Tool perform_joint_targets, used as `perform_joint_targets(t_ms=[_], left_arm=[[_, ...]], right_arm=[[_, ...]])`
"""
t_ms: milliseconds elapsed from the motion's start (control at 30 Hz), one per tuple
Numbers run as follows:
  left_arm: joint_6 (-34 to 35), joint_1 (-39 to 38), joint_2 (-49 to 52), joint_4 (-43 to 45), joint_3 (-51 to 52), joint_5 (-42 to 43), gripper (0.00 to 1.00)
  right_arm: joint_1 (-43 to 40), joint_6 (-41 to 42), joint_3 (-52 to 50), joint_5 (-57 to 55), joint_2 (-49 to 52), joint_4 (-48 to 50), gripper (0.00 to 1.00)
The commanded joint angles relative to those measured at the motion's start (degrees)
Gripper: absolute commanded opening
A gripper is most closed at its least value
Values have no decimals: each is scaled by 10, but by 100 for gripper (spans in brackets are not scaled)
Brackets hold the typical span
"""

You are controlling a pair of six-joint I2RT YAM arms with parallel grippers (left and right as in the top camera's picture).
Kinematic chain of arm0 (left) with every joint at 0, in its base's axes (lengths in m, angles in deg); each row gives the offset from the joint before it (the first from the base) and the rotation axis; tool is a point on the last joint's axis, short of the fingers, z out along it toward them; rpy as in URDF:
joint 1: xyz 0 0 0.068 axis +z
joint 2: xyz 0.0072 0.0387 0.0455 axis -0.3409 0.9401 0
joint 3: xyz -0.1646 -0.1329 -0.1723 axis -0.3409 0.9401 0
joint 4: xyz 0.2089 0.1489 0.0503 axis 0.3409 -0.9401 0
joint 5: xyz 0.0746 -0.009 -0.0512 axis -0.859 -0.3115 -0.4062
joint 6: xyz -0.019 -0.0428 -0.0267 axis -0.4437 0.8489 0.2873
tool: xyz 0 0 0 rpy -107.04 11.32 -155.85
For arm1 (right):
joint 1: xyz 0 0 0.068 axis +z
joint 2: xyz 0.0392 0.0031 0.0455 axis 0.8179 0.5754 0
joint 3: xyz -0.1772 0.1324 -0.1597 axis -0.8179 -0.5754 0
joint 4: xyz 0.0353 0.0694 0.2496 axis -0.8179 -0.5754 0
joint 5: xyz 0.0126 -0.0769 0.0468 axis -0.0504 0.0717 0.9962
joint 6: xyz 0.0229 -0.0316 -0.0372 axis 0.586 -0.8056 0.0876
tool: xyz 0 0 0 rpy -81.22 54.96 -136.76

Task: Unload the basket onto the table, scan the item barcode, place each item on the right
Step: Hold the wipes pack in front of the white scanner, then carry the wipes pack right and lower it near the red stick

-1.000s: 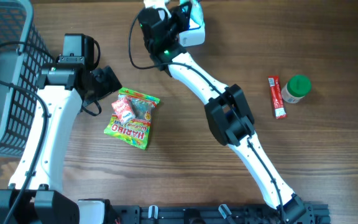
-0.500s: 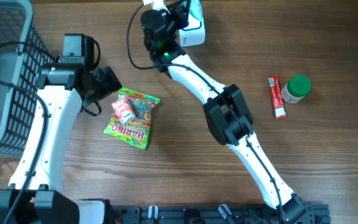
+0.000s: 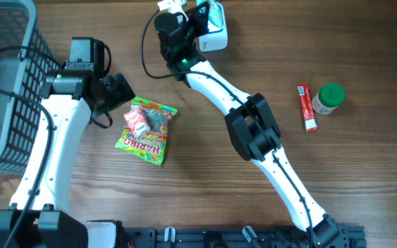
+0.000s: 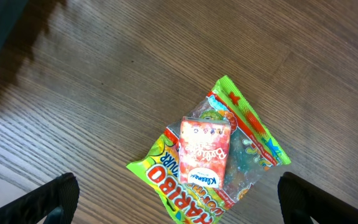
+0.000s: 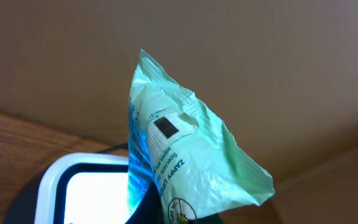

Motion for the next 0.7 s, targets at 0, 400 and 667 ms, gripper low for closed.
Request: perform_joint_targets(t_ms=[0,400,667], left_arm=[[-7,3,4,2,0,-3,100],[-7,3,3,2,0,-3,100],[-7,3,4,2,0,-3,100]], right_arm=[[1,-44,-1,2,-30,13,4],[2,-37,-1,-54,-197,-106,4],[2,202,-1,51,-315,-497,4]])
